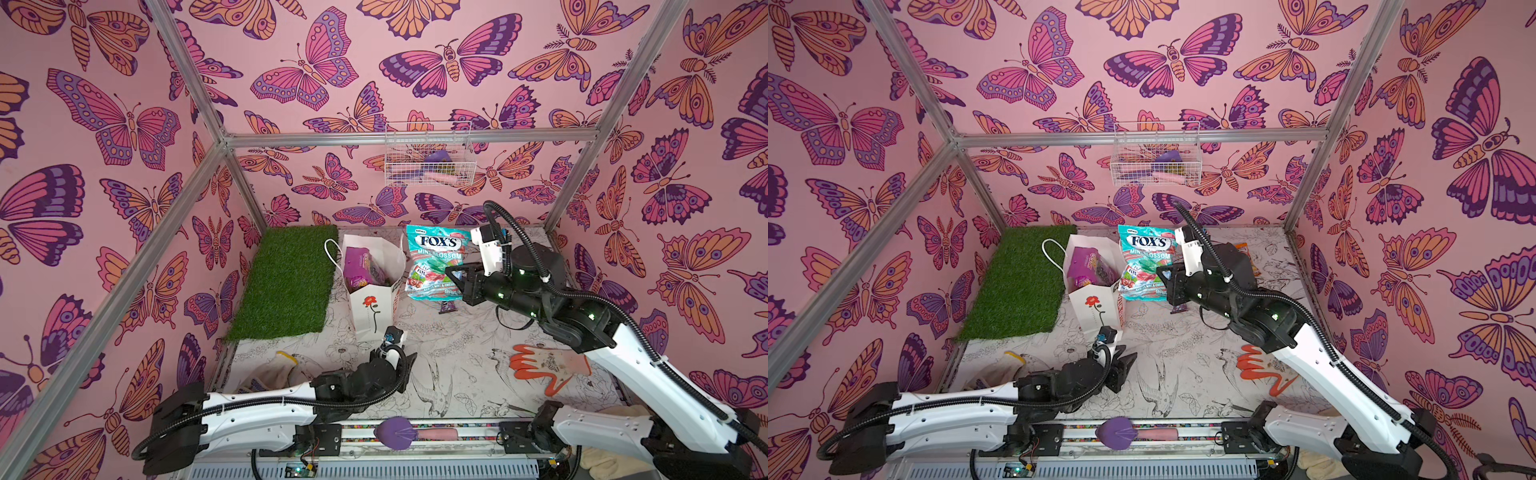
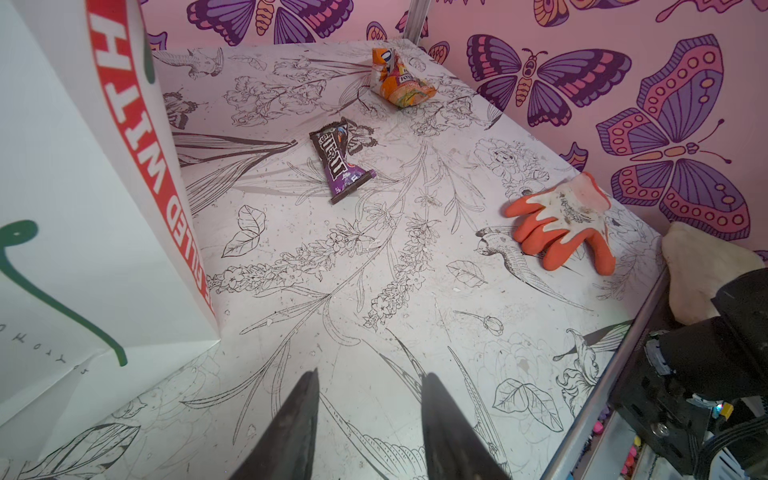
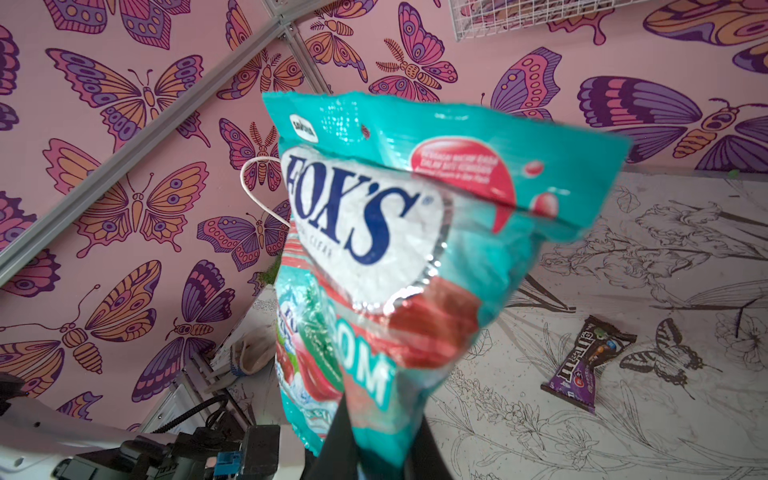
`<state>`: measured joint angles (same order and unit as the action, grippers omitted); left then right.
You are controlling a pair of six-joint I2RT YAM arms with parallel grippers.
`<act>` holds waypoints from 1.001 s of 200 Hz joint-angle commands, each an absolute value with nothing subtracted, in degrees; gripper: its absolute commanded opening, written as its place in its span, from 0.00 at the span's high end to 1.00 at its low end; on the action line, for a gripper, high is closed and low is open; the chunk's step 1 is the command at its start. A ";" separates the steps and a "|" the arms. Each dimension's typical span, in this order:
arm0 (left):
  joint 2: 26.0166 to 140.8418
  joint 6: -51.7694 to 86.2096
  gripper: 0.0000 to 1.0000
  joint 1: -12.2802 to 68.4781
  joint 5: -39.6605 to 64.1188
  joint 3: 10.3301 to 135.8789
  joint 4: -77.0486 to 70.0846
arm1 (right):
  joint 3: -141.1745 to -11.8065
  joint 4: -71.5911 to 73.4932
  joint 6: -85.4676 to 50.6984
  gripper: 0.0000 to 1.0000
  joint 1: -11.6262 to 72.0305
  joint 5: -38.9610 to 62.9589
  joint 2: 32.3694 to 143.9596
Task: Place the snacks into the paper bag
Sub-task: Place the snack in the paper bag.
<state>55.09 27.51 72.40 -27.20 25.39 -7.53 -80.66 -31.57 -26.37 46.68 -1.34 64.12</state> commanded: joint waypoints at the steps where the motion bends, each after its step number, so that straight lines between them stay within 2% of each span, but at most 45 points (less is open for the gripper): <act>1: 53.41 26.95 0.57 72.51 -28.48 23.76 -8.25 | -85.13 -31.40 -23.12 1.00 48.99 -5.01 65.65; 82: 49.81 26.89 0.57 72.54 -28.32 21.97 -8.20 | -96.85 -36.42 -19.23 1.00 52.97 -7.69 75.33; 200: 47.68 26.63 0.57 72.52 -28.50 20.70 -8.23 | -122.69 -52.14 -16.04 1.00 54.98 -17.15 96.78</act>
<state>48.88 27.27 72.40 -27.46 22.28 -7.70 -117.56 -49.01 -17.65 54.33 -13.39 94.37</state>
